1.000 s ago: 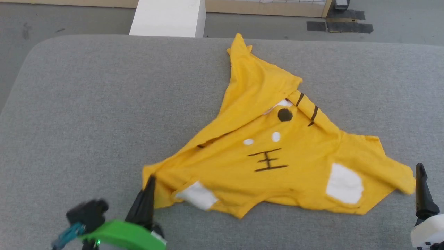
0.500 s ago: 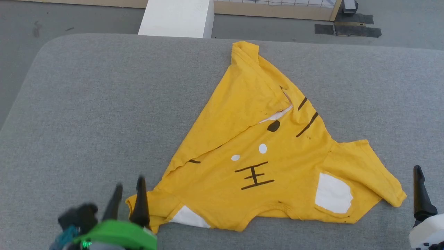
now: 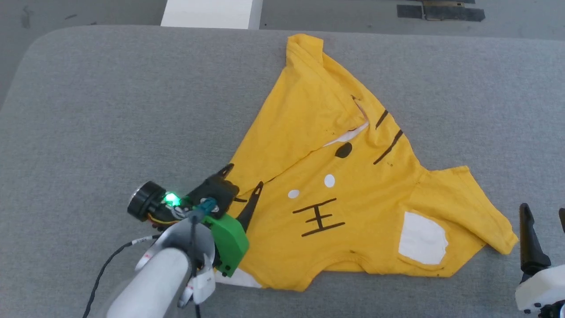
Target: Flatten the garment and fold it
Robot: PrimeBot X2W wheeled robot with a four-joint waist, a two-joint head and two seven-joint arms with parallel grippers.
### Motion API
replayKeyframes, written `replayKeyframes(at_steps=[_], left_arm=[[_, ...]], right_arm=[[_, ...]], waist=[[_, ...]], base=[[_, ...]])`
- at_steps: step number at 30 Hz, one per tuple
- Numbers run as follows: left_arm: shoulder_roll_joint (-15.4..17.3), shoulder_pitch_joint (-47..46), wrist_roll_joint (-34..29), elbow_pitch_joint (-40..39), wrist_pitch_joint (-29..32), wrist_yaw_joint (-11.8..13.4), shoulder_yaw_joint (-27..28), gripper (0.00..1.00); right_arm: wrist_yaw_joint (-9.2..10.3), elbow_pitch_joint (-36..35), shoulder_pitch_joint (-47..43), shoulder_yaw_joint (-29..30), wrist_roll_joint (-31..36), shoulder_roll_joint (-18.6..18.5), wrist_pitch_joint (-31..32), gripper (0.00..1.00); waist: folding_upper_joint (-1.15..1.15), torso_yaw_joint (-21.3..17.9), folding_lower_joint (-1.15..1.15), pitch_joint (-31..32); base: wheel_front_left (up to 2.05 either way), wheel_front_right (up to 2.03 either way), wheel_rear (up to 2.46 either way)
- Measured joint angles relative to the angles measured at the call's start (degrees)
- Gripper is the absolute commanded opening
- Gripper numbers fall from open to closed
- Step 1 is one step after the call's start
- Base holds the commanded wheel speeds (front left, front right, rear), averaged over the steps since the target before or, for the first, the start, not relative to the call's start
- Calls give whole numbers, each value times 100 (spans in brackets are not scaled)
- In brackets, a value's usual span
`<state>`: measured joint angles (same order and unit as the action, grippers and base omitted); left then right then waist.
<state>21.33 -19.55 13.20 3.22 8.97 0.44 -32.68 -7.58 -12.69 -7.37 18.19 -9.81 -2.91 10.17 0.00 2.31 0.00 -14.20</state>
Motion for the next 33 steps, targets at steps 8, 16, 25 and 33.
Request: replayKeyframes(at_steps=[8,16,25,33], left_arm=[[-138,-527,-119,1538,-11,-411,-375,100],[-425,-1190,48,2220,-428,-549,-300,0],[-541,-2444,552,2267,-561,-601,244,0],[-684,-2666,564,3185,-1490,-202,556,100]], right_arm=[[0,-8,47,-3,18,-1,15,100],[0,-114,63,19,35,0,51,100],[0,-247,191,10,86,-2,119,100],[0,-181,341,-122,86,-1,112,100]], waist=[[0,-157,0,-214],[0,-236,0,-364],[0,-203,0,-567],[0,-258,0,-809]], base=[[0,0,0],[0,0,0],[0,0,0],[0,0,0]])
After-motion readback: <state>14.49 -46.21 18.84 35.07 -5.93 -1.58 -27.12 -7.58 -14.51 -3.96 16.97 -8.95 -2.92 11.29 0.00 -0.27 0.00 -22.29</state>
